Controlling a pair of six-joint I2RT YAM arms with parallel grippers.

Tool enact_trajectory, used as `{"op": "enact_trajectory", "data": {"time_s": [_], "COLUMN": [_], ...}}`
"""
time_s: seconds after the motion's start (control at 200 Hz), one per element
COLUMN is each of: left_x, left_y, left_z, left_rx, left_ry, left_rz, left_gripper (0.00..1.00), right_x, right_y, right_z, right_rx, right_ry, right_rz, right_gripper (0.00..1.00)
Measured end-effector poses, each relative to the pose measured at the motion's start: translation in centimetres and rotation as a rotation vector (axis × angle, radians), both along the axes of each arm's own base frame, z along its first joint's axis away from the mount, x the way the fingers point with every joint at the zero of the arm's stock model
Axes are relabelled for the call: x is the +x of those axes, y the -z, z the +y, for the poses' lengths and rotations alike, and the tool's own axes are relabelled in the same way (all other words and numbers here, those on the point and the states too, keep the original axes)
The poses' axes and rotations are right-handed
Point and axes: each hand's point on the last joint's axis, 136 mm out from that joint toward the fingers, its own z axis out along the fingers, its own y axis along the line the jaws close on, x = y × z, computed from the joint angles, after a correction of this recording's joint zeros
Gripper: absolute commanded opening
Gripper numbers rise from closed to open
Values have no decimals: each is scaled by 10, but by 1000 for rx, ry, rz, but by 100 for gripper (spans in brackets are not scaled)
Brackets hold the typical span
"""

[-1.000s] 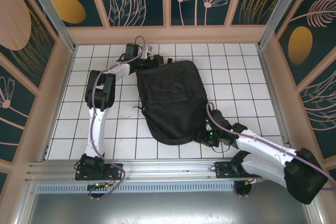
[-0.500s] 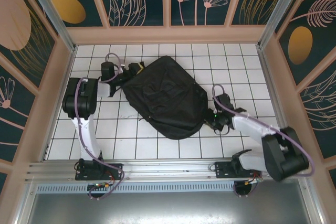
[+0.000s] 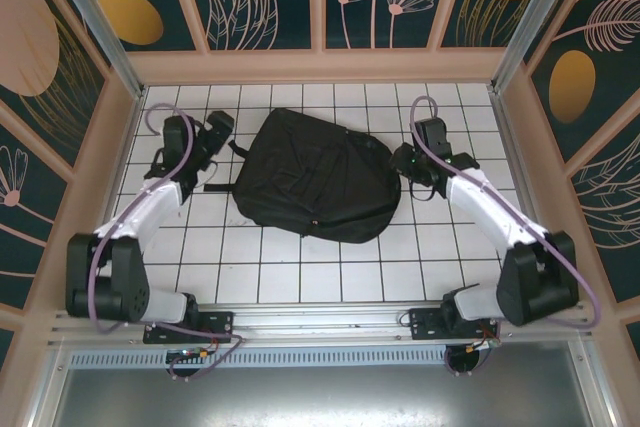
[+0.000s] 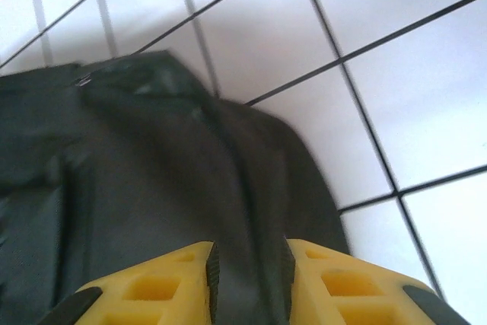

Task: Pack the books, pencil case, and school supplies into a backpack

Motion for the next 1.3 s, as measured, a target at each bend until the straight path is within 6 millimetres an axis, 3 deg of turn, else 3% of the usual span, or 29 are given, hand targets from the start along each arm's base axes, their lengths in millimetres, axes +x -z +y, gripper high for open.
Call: {"op": "enact_trajectory", "data": {"time_s": [0.095,0.22,0.365,0.505,0.611,0.781,0.921,1.076,1.156,1.301], "left_x": [-9,-32,-61,-71,-72,-78,-81,-86,-89,-95], "left_y": [-29,-30,-12,-18,-22,-17,-13,-27,-34,-37], "left_z": [13,14,13,12,9,3,-1,-2,-3,-5], "left_rx": [42,29,5,-4,-16,-50,-73,-92,-100,-112], "left_ry": [-55,-56,-48,-40,-23,-1,12,18,25,33], "left_rz": [-22,4,69,61,52,61,71,32,12,-6], "left_gripper": [99,99,98,98,99,98,99,98,99,99], "right_x": [-28,-74,-118,-149,-169,-187,-189,-183,-177,-167], "right_y": [-32,-50,-29,0,5,12,31,48,50,47], "right_z": [39,101,155,181,204,222,225,225,227,230], "right_rx": [101,230,331,384,432,522,541,543,553,559], "right_ry": [-134,-308,-378,-320,-280,-184,-89,-25,-14,-16], "right_rz": [-51,-29,137,276,317,342,355,343,322,270], "right_gripper": [31,39,47,51,55,57,61,59,50,23]}}
